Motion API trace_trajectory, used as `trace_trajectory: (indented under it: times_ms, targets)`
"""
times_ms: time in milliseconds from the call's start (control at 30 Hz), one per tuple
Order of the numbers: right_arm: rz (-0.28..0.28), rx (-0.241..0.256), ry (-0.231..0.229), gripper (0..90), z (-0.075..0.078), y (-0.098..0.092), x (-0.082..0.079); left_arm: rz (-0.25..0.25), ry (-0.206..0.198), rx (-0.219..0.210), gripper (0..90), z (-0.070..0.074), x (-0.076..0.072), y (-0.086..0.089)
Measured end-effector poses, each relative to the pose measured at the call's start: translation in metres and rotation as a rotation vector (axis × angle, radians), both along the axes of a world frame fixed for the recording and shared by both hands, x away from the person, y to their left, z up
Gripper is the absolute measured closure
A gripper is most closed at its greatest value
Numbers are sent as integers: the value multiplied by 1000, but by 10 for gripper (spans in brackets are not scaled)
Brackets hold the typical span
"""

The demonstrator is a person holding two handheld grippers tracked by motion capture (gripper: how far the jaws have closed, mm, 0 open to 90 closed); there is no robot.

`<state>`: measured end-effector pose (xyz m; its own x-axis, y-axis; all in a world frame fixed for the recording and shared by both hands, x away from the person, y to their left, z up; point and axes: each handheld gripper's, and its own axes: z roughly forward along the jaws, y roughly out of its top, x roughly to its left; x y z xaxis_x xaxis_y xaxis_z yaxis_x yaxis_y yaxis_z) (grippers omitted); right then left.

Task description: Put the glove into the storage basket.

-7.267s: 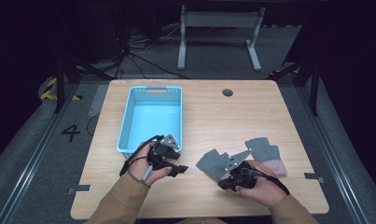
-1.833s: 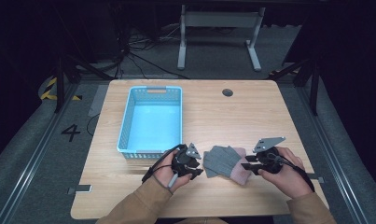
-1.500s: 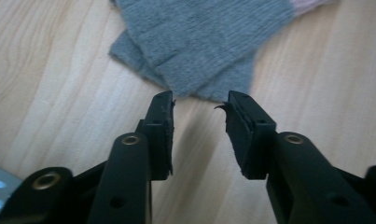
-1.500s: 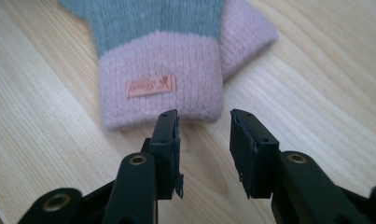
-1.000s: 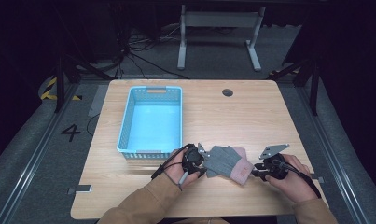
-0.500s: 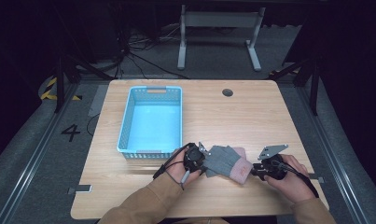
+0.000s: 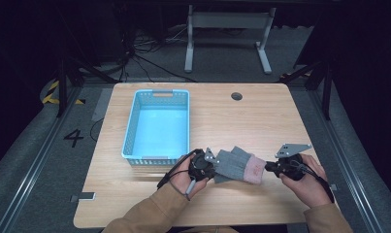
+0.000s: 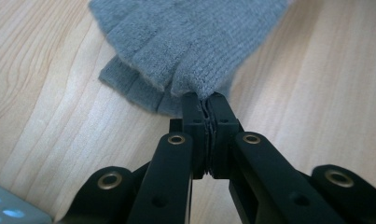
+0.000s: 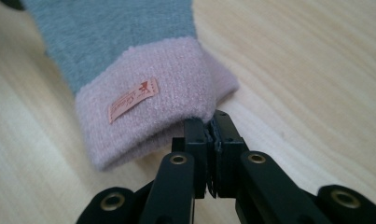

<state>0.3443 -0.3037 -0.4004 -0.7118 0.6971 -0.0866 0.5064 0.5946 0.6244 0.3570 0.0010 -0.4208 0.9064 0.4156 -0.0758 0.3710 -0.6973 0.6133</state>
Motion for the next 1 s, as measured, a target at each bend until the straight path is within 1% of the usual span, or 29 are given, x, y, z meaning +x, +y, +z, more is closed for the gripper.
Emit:
trace_trajectory:
  times_ms: [33,100,133,200,267,300,333,400,467,500,533,600,700,733,800,833,867,900,933,967,1000]
  targets:
    - [-7,6,-9,879,1,0,3,-2,-5,0,883,1,-1,0]
    - [-15,14,-15,879,2,1,9,-11,1,0,883,1,-3,0]
    - [-17,16,-16,879,1,2,11,-12,-3,5,883,1,-4,-1]
    - [-20,15,-20,880,-2,3,18,-23,-3,13,883,0,-5,-2]
    - [-19,11,-21,881,-6,5,25,-23,6,14,883,-2,-6,-4]
    - [-19,11,-21,881,-6,5,25,-28,9,28,883,-2,-6,-4]
    - [-18,9,-21,881,-8,6,27,-34,8,30,883,-3,-6,-5]
    - [-15,3,-21,881,-11,8,32,-37,22,38,883,-6,-6,-8]
    - [-18,-8,-10,881,-18,9,39,-45,28,51,883,-10,-6,-10]
    - [-18,-8,-10,881,-18,9,39,-45,31,51,883,-11,-6,-11]
    - [-16,-9,-9,881,-19,10,40,-48,41,60,883,-12,-5,-11]
    - [-8,-7,-15,881,-23,12,43,-53,41,62,883,-13,-5,-12]
    - [-5,-8,-10,878,-26,13,46,-56,56,77,882,-16,-4,-13]
    - [-6,-9,-18,860,-29,13,48,-53,54,80,874,-17,-3,-13]
    - [-3,-13,-49,805,-32,13,49,-48,53,79,839,-18,-3,-13]
    - [-8,-15,-65,762,-33,12,48,-41,57,83,782,-17,-3,-12]
    - [-8,-15,-65,762,-33,12,48,-46,57,86,782,-17,-3,-12]
    - [-14,-7,-75,716,-33,11,48,-47,53,93,724,-18,-4,-11]
    - [-25,3,-85,690,-32,8,47,-50,56,101,673,-17,-4,-10]
    - [-32,9,-91,686,-31,5,46,-53,54,94,628,-17,-5,-9]
    - [-42,13,-93,683,-29,3,45,-54,57,80,604,-15,-6,-7]
